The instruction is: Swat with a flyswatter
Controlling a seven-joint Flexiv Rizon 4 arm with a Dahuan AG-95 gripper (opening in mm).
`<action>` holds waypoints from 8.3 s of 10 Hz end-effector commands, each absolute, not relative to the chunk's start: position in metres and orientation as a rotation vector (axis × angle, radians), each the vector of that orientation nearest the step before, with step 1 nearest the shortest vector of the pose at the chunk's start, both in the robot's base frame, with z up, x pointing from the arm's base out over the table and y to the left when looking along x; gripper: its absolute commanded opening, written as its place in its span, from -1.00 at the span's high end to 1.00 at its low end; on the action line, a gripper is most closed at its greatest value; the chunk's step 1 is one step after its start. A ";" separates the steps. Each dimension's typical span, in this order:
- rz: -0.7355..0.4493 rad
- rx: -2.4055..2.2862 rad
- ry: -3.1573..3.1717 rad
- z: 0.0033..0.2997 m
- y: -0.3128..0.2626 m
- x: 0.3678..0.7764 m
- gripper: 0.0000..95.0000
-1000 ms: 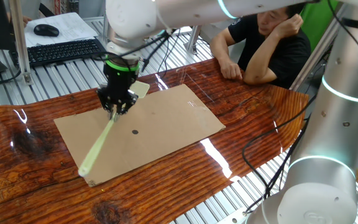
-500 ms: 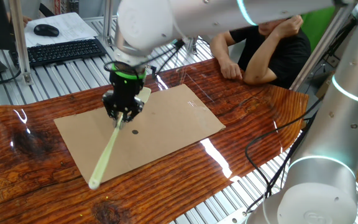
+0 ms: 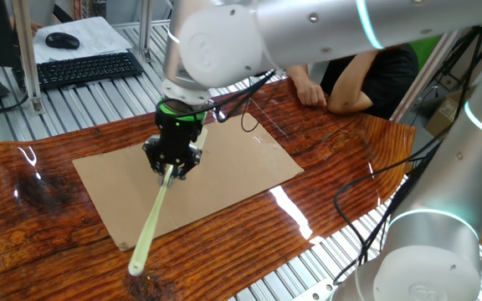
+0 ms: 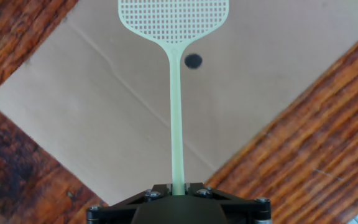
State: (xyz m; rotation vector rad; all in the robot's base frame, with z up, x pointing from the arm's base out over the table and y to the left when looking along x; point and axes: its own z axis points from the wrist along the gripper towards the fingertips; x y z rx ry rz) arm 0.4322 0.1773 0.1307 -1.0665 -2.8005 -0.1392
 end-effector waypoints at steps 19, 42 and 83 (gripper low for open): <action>-0.113 -1.024 -2.618 0.103 0.183 0.410 1.00; 0.085 -0.267 -2.881 0.097 0.175 0.421 1.00; -0.093 -1.073 -2.609 0.095 0.170 0.427 1.00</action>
